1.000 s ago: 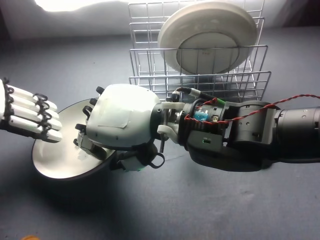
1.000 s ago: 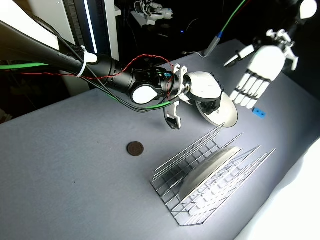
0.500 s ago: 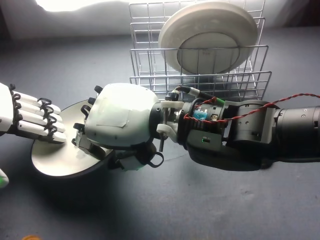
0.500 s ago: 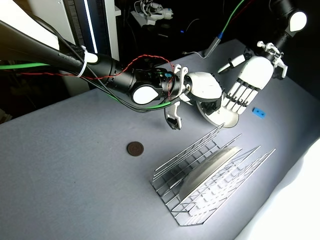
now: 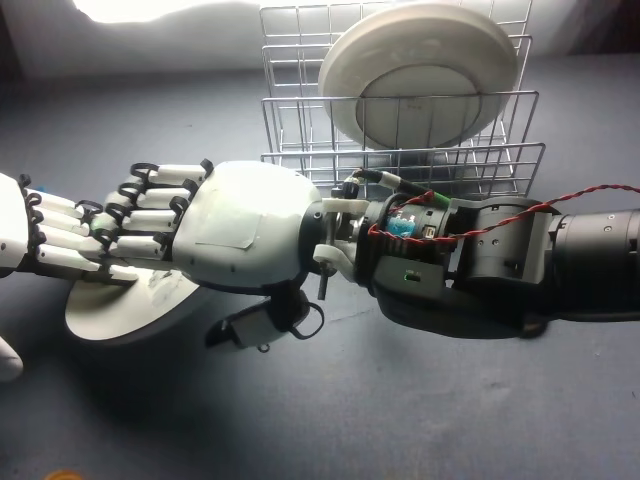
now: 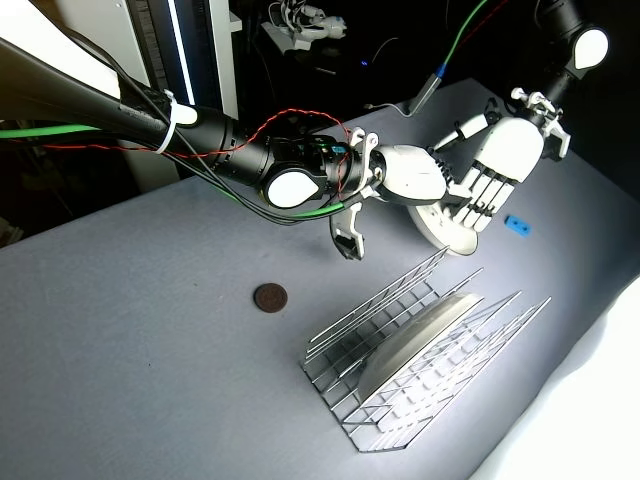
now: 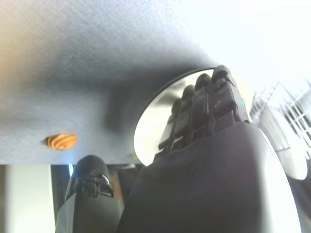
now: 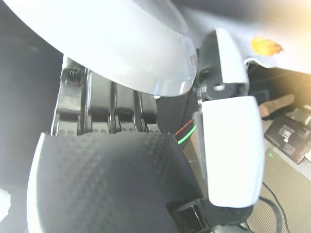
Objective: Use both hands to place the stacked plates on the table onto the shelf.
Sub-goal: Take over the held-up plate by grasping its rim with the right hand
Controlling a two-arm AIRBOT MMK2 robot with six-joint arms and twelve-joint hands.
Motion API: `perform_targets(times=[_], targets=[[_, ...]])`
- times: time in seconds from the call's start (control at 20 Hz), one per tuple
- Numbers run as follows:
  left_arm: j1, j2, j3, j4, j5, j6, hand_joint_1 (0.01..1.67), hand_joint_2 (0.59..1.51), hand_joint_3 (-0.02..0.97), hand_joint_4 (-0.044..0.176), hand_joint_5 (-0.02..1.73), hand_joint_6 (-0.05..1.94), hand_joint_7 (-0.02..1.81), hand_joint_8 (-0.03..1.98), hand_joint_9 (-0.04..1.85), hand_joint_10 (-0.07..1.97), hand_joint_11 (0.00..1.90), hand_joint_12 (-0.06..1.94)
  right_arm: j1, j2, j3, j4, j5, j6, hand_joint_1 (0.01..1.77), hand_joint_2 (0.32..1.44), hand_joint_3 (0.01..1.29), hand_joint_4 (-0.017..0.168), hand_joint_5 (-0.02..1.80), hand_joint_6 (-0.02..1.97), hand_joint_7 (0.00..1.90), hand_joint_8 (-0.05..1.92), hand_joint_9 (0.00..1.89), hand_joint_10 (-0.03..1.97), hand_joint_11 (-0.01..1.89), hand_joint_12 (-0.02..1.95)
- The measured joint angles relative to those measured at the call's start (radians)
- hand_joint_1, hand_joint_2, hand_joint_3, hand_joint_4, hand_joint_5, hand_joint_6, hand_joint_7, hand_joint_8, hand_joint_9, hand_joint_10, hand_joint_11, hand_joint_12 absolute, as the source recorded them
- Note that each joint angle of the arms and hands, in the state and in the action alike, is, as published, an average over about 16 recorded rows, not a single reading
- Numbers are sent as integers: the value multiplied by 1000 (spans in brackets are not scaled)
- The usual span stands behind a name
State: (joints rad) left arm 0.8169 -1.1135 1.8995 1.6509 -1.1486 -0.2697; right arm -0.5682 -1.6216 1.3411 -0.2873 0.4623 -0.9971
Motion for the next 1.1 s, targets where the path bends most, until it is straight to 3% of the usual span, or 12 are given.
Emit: perform_targets(times=[0.2,0.45,0.7,0.9,1.1], targets=[[7,-3,3,-2,1,-5,14,1101,11,-9,-7,-28,21,-7,19,8,13,-24,3,-9,15,0,2,-10,1089,965,13,1,157,48,179,28,210,9,90,454],[10,-5,6,-3,0,-8,14,1099,11,-10,-7,-28,20,-7,19,8,13,-26,6,-29,44,0,7,-24,1192,915,13,1,34,18,30,15,50,8,21,329],[9,-6,9,-3,-1,-9,14,1099,11,-9,-7,-29,20,-8,19,8,13,-26,8,-55,79,3,12,-34,1273,905,13,1,48,18,58,14,90,7,22,545],[8,-6,9,-3,-2,-9,14,1100,11,-10,-7,-28,20,-8,19,8,13,-26,6,-72,99,6,13,-36,1292,915,13,1,175,41,193,21,230,33,72,814],[8,-7,10,-3,-3,-10,14,1100,11,-9,-8,-28,20,-7,19,8,13,-26,2,-82,110,9,21,-37,1301,950,13,-1,360,212,394,197,428,287,250,947]])
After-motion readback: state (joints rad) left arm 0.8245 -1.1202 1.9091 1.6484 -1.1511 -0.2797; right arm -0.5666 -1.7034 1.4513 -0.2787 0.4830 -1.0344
